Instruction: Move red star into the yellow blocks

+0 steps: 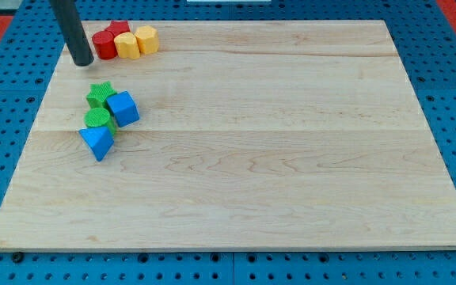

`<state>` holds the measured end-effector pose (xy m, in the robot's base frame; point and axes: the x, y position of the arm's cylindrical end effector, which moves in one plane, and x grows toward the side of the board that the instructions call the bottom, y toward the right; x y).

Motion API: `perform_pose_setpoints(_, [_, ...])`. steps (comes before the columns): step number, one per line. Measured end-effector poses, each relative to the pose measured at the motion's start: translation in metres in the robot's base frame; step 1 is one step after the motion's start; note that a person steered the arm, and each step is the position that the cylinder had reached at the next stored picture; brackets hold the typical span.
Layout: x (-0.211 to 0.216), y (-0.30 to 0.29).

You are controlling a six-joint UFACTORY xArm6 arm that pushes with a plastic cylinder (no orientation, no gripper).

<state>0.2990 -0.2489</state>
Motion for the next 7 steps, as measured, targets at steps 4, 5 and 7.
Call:
perform_pose_setpoints(4, [-0.071,-0.045])
perform_pose_setpoints(5, [-0.082,-0.05])
perform_pose_setpoints(7, [-0.092,0.009])
